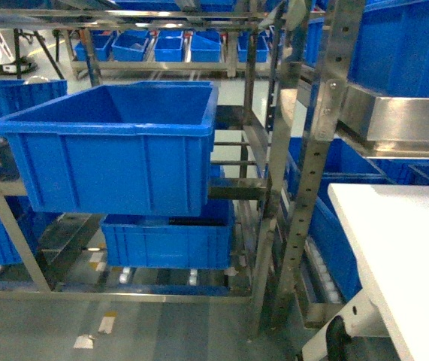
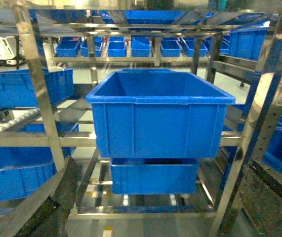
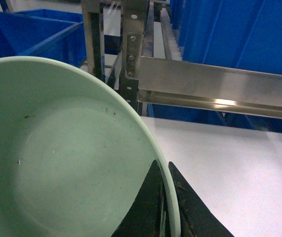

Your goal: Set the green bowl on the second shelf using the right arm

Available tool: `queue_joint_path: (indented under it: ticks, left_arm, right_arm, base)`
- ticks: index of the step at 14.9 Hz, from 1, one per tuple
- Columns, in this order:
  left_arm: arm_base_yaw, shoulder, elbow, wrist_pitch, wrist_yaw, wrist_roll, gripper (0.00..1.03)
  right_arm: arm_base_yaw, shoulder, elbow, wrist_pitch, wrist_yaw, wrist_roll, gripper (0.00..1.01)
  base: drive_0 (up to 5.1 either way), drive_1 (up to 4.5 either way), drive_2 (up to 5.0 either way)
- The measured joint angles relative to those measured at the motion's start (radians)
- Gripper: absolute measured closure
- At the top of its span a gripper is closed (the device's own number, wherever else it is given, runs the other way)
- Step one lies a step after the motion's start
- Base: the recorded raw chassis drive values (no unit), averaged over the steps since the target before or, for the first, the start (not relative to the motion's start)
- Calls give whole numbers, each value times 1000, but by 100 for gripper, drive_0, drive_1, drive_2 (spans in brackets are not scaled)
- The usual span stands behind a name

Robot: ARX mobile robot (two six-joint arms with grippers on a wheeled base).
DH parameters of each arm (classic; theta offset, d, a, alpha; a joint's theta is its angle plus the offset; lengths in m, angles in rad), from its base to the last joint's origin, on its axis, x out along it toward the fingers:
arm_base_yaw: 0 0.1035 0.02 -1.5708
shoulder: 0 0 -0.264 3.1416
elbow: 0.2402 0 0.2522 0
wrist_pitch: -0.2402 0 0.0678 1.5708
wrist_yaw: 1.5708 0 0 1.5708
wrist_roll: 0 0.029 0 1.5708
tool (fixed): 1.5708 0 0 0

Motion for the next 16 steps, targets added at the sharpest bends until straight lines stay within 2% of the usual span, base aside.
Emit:
queue_joint_path:
  ticks: [16]
  left_arm:
    - [0, 0, 0, -2, 0, 0, 5]
  right_arm:
    - [0, 0, 0, 0, 0, 0, 99]
  base:
    - [-502, 243, 243]
